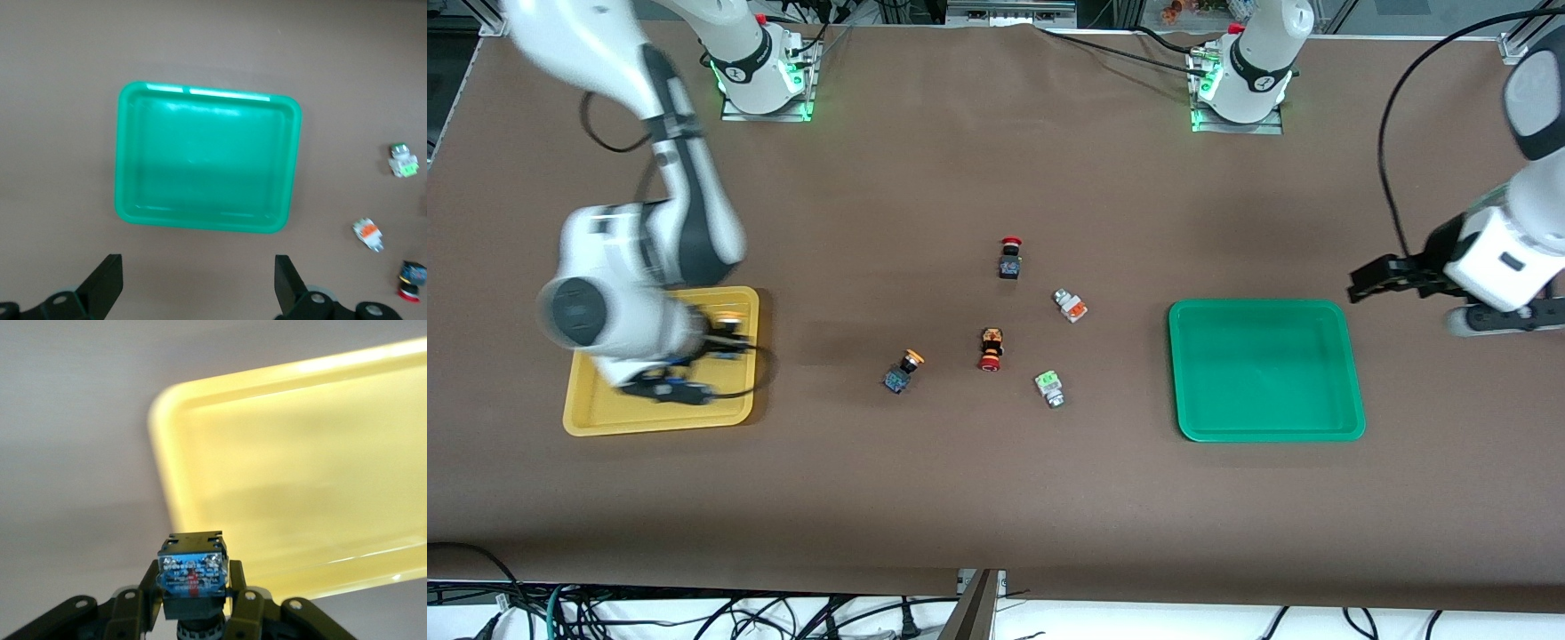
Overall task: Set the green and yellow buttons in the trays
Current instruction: 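Lift the blue button and carry it over the yellow tray, then release the blue button in the tray while the left gripper reaches a button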
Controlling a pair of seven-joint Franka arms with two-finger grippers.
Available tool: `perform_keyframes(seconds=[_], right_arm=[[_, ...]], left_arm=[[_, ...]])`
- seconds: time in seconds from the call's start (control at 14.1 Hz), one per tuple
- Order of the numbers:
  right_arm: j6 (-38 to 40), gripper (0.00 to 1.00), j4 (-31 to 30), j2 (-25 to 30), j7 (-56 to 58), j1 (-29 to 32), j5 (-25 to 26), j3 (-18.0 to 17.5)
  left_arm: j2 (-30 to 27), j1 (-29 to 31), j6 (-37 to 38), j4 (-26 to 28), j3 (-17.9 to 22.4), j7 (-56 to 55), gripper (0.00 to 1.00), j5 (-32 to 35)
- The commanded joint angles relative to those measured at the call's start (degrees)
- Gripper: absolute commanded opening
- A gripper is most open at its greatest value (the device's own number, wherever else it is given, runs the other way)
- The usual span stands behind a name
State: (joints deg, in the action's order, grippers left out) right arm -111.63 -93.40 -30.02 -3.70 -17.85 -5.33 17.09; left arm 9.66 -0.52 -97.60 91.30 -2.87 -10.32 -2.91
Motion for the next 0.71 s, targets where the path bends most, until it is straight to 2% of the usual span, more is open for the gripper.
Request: perform_keyframes(seconds=[0.0,0.14,0.36,0.43,0.5,0.64], right_arm=[[-2.08,0.0,-0.38,-2.49,12.18,7.53,-0.21,0.49],[-5.16,0.0,-0.55,-4.59,18.87,11.34,-0.74,0.4],[-7.1,0.03,-0.64,-6.71,19.69,12.4,-0.83,0.4],[-7.89,0.54,-0.55,-7.41,19.87,12.75,-0.83,0.4],[-8.42,0.96,-0.38,-7.77,19.78,12.76,-0.91,0.4],[-7.64,0.99,-0.11,-7.16,19.17,11.89,-2.22,0.05]], left_arm=[[2.88,-1.67,1.19,-0.25,-5.01,-10.56,1.0,-0.52],[7.8,-2.11,-0.3,-0.25,-9.24,-19.51,1.0,-3.32],[14.58,-6.41,-5.4,-0.16,-10.31,-37.09,1.0,-3.16],[15.9,-7.64,-5.67,0.1,-10.31,-40.62,1.0,-3.16],[16.09,-8.44,-5.67,0.71,-10.4,-42.83,1.0,-3.51],[17.66,-11.86,-6.46,0.98,-10.49,-48.54,1.0,-3.6]])
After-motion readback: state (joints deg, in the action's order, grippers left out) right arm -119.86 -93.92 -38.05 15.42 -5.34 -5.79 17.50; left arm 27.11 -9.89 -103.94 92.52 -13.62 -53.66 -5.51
